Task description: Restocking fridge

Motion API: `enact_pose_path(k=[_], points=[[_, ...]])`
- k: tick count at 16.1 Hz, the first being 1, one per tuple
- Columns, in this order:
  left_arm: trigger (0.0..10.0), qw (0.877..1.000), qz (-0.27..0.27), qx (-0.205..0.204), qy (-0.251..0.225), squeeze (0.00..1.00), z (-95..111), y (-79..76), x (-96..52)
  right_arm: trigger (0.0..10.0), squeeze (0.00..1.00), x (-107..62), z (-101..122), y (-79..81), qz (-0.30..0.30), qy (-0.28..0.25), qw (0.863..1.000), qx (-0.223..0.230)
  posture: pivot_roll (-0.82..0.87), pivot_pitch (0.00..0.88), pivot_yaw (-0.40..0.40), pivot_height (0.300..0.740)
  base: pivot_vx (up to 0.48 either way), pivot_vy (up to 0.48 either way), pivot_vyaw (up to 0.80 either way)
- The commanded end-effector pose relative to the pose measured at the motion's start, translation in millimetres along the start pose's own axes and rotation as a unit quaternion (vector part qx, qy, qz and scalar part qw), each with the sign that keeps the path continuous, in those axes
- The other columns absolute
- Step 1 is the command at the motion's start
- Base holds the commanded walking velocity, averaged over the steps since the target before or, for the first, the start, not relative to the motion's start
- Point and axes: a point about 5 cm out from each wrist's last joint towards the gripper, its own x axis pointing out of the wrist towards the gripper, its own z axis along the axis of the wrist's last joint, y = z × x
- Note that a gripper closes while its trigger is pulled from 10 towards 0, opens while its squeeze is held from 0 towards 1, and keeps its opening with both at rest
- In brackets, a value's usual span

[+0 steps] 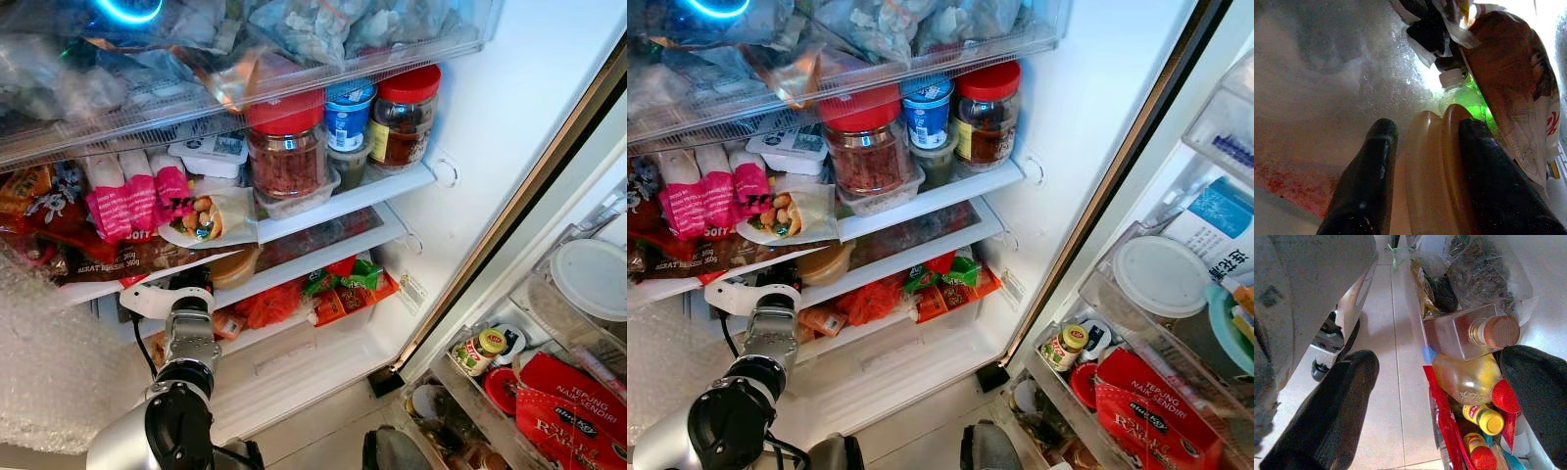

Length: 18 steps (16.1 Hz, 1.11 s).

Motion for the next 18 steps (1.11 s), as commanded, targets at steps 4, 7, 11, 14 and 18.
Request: enact_pose_path(k=[4, 7, 11, 14, 18], points=[[10.0, 1.0, 0.003, 0.003, 0.011, 1.0, -1.9, 2.3, -0.7, 10.0, 0.0, -10.1, -24.1, 20.2, 0.038, 0.05, 0.998, -0.016, -0.29, 0.181, -0.005, 0.648, 0.0, 0.0, 0.0], [10.0, 1.0, -0.014, -0.011, 0.002, 1.0, 1.0, -3.0, 1.7, 10.0, 0.0, -9.6, -22.8, 21.4, 0.036, 0.048, 0.998, -0.015, -0.28, 0.178, -0.002, 0.648, 0.0, 0.0, 0.0], [10.0, 0.999, -0.042, -0.019, 0.015, 1.0, -1.4, -9.8, 3.0, 10.0, 0.0, -9.4, -22.1, 22.0, 0.033, 0.046, 0.998, -0.013, -0.28, 0.179, 0.002, 0.648, 0.0, 0.0, 0.0], [10.0, 0.997, -0.058, -0.039, 0.019, 1.0, -4.4, -9.5, 0.2, 10.0, 0.0, -8.6, -20.4, 22.7, 0.033, 0.044, 0.998, -0.012, -0.27, 0.175, 0.005, 0.648, 0.0, 0.0, 0.0], [10.0, 0.997, -0.065, -0.041, 0.032, 0.0, -10.5, -3.7, -6.4, 10.0, 0.0, -7.3, -18.0, 22.6, 0.033, 0.041, 0.999, -0.014, -0.27, 0.172, 0.011, 0.648, 0.0, 0.0, 0.0]])
